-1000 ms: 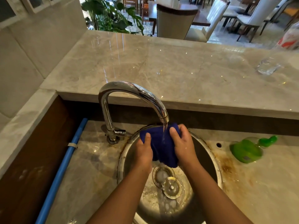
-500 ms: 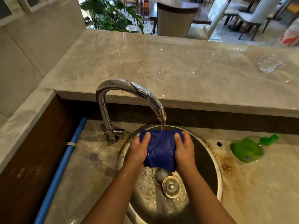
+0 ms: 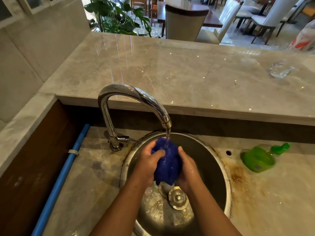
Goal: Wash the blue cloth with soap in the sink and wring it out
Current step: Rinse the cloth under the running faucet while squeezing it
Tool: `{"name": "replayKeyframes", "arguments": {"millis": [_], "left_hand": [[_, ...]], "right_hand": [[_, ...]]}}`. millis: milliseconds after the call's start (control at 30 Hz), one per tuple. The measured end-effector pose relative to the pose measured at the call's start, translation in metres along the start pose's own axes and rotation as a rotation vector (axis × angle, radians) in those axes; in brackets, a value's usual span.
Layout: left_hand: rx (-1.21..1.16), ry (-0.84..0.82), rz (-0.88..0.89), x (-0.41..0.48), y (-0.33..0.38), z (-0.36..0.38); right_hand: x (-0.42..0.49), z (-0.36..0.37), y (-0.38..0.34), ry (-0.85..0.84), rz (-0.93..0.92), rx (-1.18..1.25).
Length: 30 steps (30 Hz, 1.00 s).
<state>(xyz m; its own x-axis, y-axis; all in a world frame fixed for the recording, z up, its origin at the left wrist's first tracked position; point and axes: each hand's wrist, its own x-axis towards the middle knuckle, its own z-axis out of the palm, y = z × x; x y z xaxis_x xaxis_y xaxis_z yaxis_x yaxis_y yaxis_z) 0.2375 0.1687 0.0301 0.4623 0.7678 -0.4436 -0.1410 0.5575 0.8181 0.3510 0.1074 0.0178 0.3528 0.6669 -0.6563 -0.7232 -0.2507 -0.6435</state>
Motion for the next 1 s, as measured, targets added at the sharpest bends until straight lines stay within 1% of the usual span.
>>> {"name": "replayKeyframes", "arguments": {"millis": [100, 167, 200, 267, 300, 400, 467, 567, 633, 667, 700, 767, 800, 833, 900, 967, 1000], "left_hand": [[0.075, -0.093, 0.034, -0.004, 0.002, 0.008], [0.09, -0.083, 0.028, -0.003, 0.001, 0.007], [0.084, -0.042, 0.017, -0.002, 0.002, 0.005], [0.073, 0.062, -0.012, 0.002, 0.004, -0.002], [0.066, 0.096, -0.03, 0.003, 0.004, -0.006], [0.004, 0.122, -0.089, 0.003, 0.005, -0.011], [-0.088, 0.076, -0.155, 0.002, 0.005, -0.011], [-0.279, -0.034, -0.336, -0.004, 0.006, -0.002], [-0.344, -0.069, -0.396, -0.004, 0.003, 0.004], [-0.357, -0.073, -0.394, -0.003, 0.001, 0.004], [-0.36, -0.071, -0.376, -0.001, -0.001, 0.003], [-0.343, -0.05, -0.302, 0.004, -0.003, -0.003], [-0.315, -0.015, -0.262, 0.006, -0.002, -0.005], [-0.257, 0.028, -0.226, 0.008, -0.001, -0.007], [-0.055, 0.066, -0.14, 0.008, 0.004, -0.004], [0.129, 0.088, -0.055, 0.008, 0.007, 0.001], [0.17, 0.108, -0.021, 0.007, 0.008, 0.002]], "right_hand": [[-0.002, 0.003, 0.008, -0.083, 0.197, 0.171], [-0.002, 0.001, 0.007, -0.124, 0.242, 0.243], [-0.001, 0.0, 0.004, -0.13, 0.242, 0.241], [0.0, -0.002, -0.007, -0.111, 0.199, 0.197], [0.001, -0.004, -0.013, -0.109, 0.147, 0.173], [-0.001, -0.004, -0.029, -0.156, 0.021, 0.059], [-0.005, -0.001, -0.036, -0.188, -0.026, -0.003], [-0.012, 0.007, -0.043, -0.237, -0.065, -0.018], [-0.016, 0.01, -0.048, -0.273, -0.101, -0.049], [-0.018, 0.011, -0.05, -0.271, -0.144, -0.104], [-0.018, 0.011, -0.051, -0.239, -0.233, -0.231], [-0.016, 0.008, -0.052, -0.125, -0.469, -0.563], [-0.014, 0.006, -0.051, -0.069, -0.556, -0.678], [-0.012, 0.004, -0.05, -0.027, -0.604, -0.712], [-0.01, 0.002, -0.046, 0.032, -0.629, -0.647], [-0.009, 0.001, -0.042, 0.065, -0.601, -0.563], [-0.009, 0.0, -0.039, 0.074, -0.575, -0.534]]}}
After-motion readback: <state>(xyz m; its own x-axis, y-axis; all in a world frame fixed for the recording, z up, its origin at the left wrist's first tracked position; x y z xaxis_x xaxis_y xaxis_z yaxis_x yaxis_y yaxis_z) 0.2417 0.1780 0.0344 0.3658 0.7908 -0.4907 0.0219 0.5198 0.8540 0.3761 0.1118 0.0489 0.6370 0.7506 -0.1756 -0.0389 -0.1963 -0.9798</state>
